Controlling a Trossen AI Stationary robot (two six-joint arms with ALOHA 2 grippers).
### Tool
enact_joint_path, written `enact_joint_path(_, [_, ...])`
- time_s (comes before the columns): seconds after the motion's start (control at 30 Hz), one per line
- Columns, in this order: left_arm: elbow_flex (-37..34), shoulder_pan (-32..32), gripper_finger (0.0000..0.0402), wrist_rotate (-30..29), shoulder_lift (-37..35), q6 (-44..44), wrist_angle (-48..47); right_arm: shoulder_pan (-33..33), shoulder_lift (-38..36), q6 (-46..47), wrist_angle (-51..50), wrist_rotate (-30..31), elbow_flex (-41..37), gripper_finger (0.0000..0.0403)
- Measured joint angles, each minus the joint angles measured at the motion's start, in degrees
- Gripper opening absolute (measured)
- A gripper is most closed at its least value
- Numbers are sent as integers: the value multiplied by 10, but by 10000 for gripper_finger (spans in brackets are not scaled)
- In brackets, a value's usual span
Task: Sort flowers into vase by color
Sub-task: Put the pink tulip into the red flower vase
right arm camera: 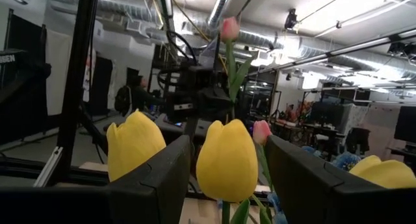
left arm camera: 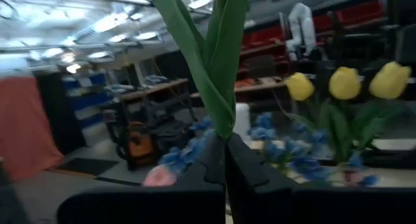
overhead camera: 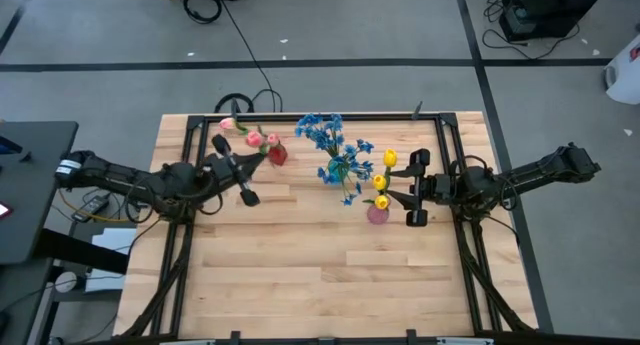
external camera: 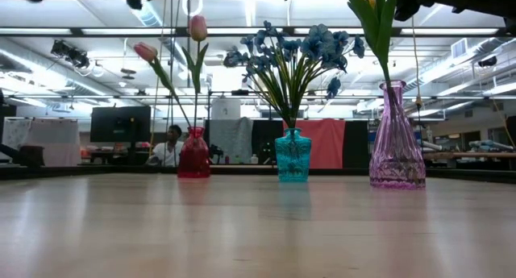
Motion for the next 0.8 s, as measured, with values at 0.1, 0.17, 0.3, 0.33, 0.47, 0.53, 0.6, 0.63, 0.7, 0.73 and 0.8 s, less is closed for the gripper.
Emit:
enact_joint_path(0.1, [-42, 6, 0, -28, -34, 29, 50, 0, 0, 2, -1, 0, 0, 211])
enact_joint_path(0.17, [-67, 15, 0, -38, -58, 43, 86, 0, 1, 6, -1, 0, 0, 211])
enact_joint_path(0.3, [-110, 47, 0, -40, -76, 46, 153, 0, 1, 6, -1, 0, 0, 211])
enact_joint_path(0.33, [-119, 57, 0, -38, -76, 45, 164, 0, 1, 6, -1, 0, 0, 211])
enact_joint_path(0.47, [-148, 99, 0, -15, -63, 23, 182, 0, 1, 6, 1, 0, 0, 211])
enact_joint_path(0.53, [-156, 116, 0, -7, -55, 17, 193, 0, 1, 6, 1, 0, 0, 211])
enact_joint_path(0.6, [-160, 130, 0, 7, -45, 16, 218, 0, 1, 6, 1, 0, 0, 211])
enact_joint_path(0.63, [-161, 137, 0, 16, -42, 16, 224, 0, 1, 6, 1, 0, 0, 211])
enact_joint_path(0.7, [-161, 150, 0, 34, -34, 16, 236, 0, 1, 6, 1, 0, 0, 211])
enact_joint_path(0.73, [-161, 156, 0, 41, -29, 15, 241, 0, 1, 6, 1, 0, 0, 211])
enact_joint_path(0.8, [-161, 169, 0, 50, -19, 10, 244, 0, 1, 6, 1, 0, 0, 211])
